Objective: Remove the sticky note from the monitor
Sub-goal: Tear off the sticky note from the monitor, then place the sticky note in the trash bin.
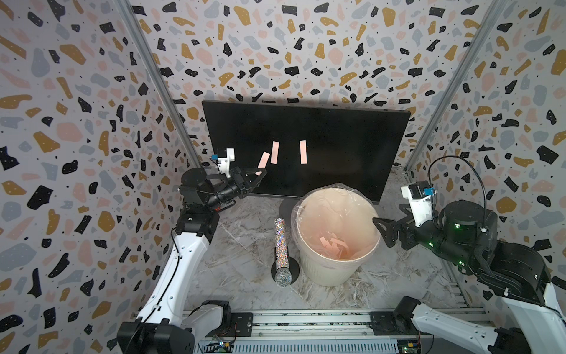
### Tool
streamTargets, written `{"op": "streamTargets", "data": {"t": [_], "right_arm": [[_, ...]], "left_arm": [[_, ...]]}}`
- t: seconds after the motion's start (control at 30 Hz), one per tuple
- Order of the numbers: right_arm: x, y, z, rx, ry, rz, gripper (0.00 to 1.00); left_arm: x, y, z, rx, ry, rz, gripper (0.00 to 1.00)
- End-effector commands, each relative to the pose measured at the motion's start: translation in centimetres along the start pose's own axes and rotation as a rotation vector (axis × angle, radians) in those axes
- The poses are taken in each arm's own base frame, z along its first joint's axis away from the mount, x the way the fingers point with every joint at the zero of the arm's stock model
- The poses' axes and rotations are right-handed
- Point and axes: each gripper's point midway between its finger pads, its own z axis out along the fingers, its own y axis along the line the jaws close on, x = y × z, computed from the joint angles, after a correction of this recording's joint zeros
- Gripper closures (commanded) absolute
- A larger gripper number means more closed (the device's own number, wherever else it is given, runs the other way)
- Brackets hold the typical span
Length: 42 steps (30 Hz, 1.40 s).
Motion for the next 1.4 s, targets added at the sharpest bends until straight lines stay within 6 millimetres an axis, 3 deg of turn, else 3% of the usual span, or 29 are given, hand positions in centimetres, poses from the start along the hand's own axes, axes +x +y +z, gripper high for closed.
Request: {"op": "streamTargets", "data": {"t": [0.0,0.23,0.47,1.0,1.37], "right_arm": [[-0.4,-0.3,-0.2,0.013,-0.019,0.014,0.0],[-0.4,-0.3,-0.3,0.011,-0.022,0.02,0.0],[-0.4,-0.2,-0.3,0.009,-0.02,0.02,0.0],[-0.5,-0.1,0.0,0.01,-0.015,0.014,0.0],[-0.3,0.1,0.3,-0.001,-0.002,0.021,0.0]], "left_arm": [[1.9,-3.2,0.3,0.048,0.075,0.091,1.0],[7.1,-6.4,2.3,0.093,0.224,0.138,1.0],[10.2,-7.6,3.1,0.098,0.301,0.167,1.0],[18.0,-7.2,5.8,0.018,0.572,0.242,1.0],[22.4,-5.2,8.0,-0.062,0.718,0.275,1.0]]}}
